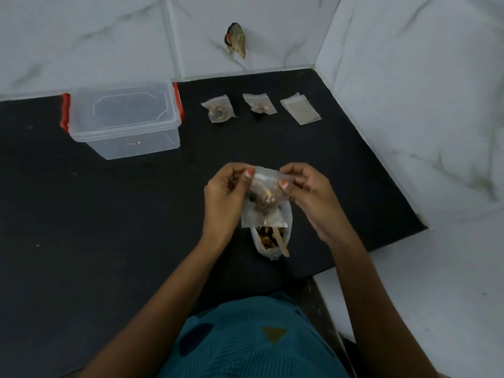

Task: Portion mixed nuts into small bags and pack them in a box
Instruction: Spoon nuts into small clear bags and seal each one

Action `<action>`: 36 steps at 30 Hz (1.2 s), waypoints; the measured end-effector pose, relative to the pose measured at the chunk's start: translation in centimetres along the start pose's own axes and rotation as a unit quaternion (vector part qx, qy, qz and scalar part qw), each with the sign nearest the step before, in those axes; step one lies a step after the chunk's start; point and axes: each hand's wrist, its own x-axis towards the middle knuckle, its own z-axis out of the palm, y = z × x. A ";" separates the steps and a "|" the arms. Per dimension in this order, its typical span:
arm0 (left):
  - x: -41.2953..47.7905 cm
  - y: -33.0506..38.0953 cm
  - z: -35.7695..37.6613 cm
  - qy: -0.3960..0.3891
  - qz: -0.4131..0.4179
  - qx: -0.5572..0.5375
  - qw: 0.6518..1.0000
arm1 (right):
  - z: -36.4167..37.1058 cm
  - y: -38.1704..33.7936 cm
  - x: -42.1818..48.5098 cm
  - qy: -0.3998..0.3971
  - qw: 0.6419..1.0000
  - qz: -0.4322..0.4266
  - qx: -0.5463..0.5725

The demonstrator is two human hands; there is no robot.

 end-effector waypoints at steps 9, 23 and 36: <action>-0.2 0.6 -0.1 -0.057 -0.050 -0.099 0.992 | 0.7 0.5 0.0 0.115 0.992 -0.037 0.039; 0.1 0.6 -0.3 -0.094 -0.112 -0.150 0.978 | 1.0 0.3 -0.4 0.114 0.992 -0.018 0.041; 0.0 1.1 -0.2 -0.082 -0.112 -0.138 0.981 | 0.6 0.6 -0.7 0.037 0.996 -0.014 0.080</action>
